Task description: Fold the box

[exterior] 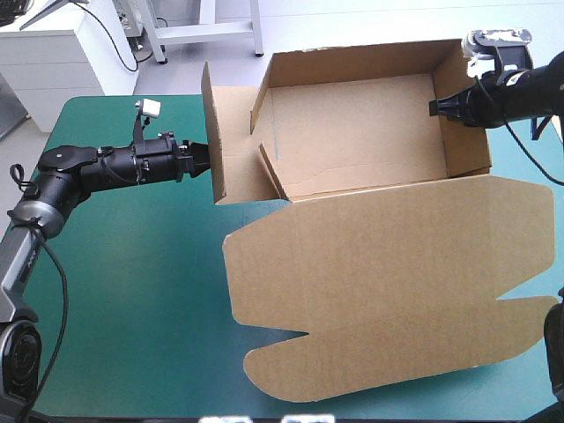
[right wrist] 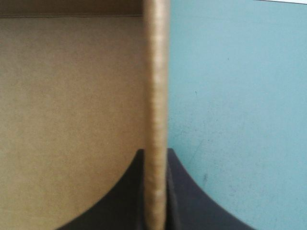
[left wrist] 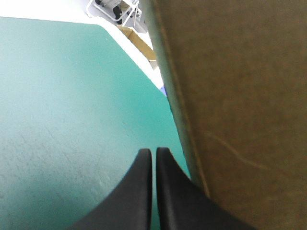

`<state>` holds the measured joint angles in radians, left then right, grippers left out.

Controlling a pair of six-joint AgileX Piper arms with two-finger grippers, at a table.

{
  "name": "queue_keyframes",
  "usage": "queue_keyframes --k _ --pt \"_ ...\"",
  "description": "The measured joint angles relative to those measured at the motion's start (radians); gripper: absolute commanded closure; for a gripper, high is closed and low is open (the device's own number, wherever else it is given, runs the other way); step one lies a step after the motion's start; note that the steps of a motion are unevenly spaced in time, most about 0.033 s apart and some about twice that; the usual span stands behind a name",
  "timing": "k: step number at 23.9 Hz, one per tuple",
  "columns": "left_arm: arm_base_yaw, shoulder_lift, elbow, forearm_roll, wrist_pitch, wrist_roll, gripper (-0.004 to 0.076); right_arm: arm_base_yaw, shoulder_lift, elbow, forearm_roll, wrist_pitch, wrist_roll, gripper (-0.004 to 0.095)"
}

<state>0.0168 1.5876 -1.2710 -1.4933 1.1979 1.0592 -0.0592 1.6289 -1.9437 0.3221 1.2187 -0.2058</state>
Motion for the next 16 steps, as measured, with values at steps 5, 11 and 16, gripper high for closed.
queue_keyframes --k 5,11,16 --pt "0.0 -0.016 0.0 -0.073 -0.001 -0.019 0.0709 0.0 0.002 0.001 -0.003 -0.022 0.011 0.0922" --pt "0.0 -0.038 0.0 -0.091 0.0 -0.057 0.0707 0.037 0.007 0.001 -0.041 -0.031 0.031 0.0923" --pt "-0.001 -0.044 -0.01 -0.091 -0.001 -0.071 0.0669 0.101 0.035 0.001 -0.071 -0.053 0.059 0.0923"
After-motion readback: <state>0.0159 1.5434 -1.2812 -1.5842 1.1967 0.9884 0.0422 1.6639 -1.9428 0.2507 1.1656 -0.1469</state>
